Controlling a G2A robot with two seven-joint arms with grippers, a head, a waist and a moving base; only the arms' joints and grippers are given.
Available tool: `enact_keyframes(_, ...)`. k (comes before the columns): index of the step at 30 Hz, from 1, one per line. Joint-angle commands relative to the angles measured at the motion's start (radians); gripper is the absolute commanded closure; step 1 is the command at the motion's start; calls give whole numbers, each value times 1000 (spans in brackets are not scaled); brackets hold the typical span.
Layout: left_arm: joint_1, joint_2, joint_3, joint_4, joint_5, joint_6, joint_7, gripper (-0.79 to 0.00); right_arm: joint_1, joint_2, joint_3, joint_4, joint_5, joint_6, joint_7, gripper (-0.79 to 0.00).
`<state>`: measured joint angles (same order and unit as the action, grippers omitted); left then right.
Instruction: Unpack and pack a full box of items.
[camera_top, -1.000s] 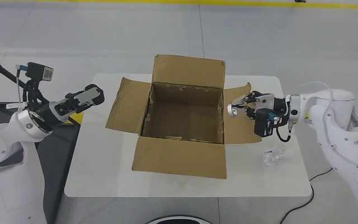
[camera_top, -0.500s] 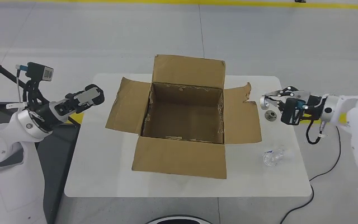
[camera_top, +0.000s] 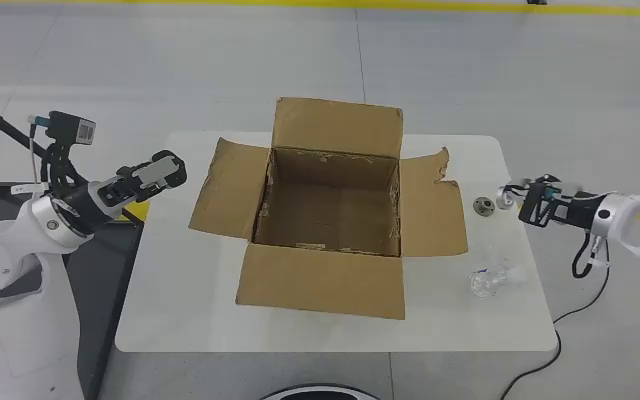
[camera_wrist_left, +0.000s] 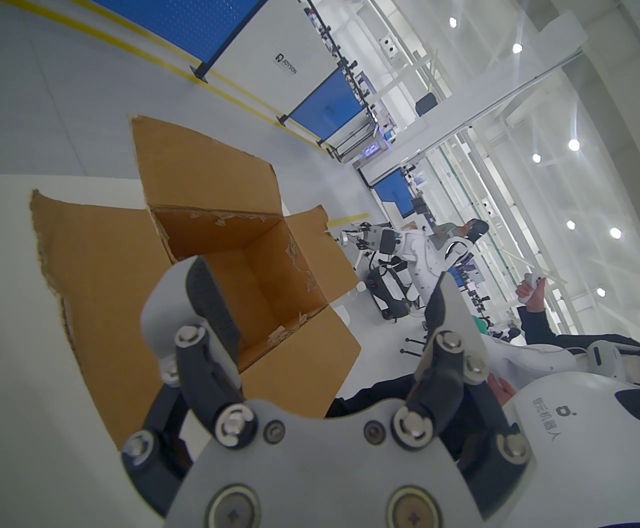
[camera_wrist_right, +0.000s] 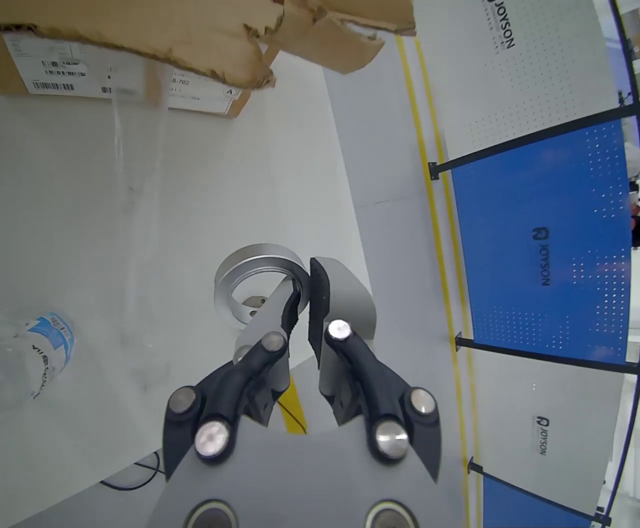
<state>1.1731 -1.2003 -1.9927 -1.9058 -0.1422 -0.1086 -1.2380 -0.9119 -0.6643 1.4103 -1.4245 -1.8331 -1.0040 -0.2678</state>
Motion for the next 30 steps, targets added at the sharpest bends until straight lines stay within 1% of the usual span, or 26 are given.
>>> enact_keyframes(1,0,0,0,0,0,0,0,-785,8,-6,-25,14,19,1,26,0)
enact_keyframes(6,0,0,0,0,0,0,0,-785,60,-28,-102,73,55,13,83,0)
enact_keyframes(15,0,0,0,0,0,0,0,-785,60,-28,-102,73,55,13,83,0)
enact_keyframes(17,0,0,0,0,0,0,0,-785,47,-32,-113,72,66,32,101,0)
enact_keyframes(19,0,0,0,0,0,0,0,-785,53,-40,-130,93,91,47,151,0)
enact_keyframes(25,0,0,0,0,0,0,0,-785,119,-72,-214,137,148,50,289,0)
enact_keyframes(30,0,0,0,0,0,0,0,-785,180,-101,-285,203,182,45,361,0)
